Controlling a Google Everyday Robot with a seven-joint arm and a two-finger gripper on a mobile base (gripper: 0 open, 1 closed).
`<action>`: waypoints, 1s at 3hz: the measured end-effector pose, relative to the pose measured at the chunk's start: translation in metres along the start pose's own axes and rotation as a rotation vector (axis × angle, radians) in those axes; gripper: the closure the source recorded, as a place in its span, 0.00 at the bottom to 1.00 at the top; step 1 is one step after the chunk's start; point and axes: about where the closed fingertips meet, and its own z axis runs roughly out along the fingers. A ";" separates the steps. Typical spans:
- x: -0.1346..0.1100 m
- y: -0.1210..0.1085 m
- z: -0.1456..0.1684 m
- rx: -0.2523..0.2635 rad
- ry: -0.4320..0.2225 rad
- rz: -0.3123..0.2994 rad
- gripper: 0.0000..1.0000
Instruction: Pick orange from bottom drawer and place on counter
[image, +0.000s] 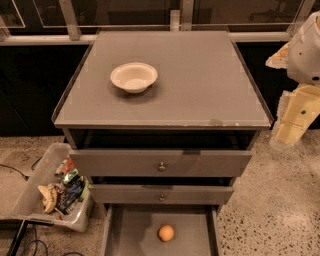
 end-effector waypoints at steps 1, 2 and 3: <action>0.000 0.000 0.000 0.000 0.000 0.000 0.00; 0.009 0.010 0.022 -0.022 -0.019 0.031 0.00; 0.025 0.034 0.070 -0.064 -0.088 0.060 0.00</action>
Offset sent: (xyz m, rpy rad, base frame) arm -0.0129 -0.0099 -0.0741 0.0868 0.0733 -0.0550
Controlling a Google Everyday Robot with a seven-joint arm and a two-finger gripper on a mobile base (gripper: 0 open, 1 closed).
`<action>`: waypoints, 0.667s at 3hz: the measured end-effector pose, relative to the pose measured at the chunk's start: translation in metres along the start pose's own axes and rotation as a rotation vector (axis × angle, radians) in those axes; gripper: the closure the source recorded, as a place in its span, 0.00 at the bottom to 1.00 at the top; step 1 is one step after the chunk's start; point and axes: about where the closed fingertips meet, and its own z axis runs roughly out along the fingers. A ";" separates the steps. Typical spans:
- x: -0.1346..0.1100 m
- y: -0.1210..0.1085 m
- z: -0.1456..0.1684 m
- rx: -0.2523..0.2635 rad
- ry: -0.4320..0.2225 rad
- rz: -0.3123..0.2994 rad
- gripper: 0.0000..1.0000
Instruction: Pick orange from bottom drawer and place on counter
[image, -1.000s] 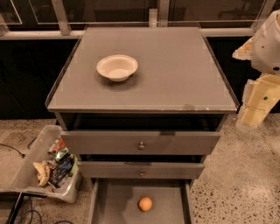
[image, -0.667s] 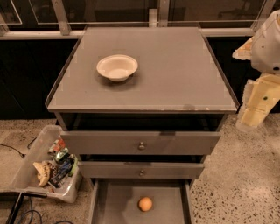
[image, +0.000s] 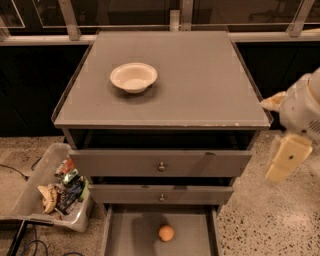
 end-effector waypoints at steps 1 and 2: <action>0.022 0.026 0.053 -0.035 -0.093 0.007 0.00; 0.031 0.051 0.101 -0.061 -0.194 -0.037 0.00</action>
Offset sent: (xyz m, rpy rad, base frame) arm -0.0479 0.0265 -0.1774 0.2970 -0.0590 0.2193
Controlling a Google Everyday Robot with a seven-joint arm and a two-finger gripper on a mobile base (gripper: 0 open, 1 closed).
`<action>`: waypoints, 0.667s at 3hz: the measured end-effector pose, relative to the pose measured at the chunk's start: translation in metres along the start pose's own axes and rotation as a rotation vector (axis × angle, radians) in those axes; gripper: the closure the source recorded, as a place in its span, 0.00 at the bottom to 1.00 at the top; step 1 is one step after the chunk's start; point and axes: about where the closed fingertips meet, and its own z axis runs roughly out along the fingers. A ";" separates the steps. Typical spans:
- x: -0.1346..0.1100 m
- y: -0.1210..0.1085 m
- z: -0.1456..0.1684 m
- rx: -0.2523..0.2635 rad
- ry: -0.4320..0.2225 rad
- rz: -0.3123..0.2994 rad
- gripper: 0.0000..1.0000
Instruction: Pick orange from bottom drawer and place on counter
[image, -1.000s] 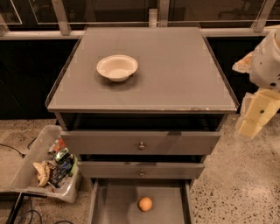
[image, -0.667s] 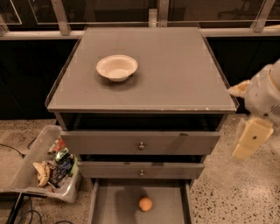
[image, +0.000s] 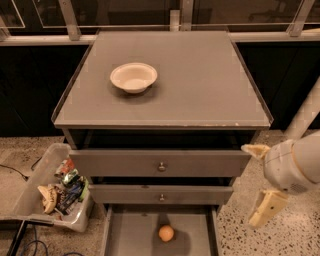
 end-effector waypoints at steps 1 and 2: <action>0.009 0.005 0.046 -0.018 -0.034 -0.053 0.00; 0.007 0.007 0.053 -0.025 -0.031 -0.060 0.00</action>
Offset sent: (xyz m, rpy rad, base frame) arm 0.0022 0.0119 -0.0385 0.0217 -0.0123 0.0570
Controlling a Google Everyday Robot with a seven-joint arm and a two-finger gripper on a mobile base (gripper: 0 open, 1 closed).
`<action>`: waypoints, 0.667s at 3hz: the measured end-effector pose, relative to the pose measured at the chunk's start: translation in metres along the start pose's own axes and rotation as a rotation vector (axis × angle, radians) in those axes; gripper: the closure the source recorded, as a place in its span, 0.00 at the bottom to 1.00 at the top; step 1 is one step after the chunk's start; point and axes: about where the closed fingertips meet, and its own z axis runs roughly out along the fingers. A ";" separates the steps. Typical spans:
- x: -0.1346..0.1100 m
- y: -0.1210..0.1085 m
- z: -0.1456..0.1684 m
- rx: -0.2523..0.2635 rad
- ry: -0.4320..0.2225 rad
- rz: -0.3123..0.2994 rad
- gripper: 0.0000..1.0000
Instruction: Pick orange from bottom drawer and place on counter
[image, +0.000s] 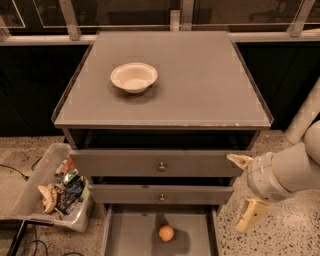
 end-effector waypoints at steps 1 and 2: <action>0.004 -0.003 0.040 -0.025 0.014 0.016 0.00; 0.016 -0.010 0.090 -0.022 -0.010 0.038 0.00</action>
Offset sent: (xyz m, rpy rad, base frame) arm 0.0545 0.0368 -0.1486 0.0628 0.0259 -0.0549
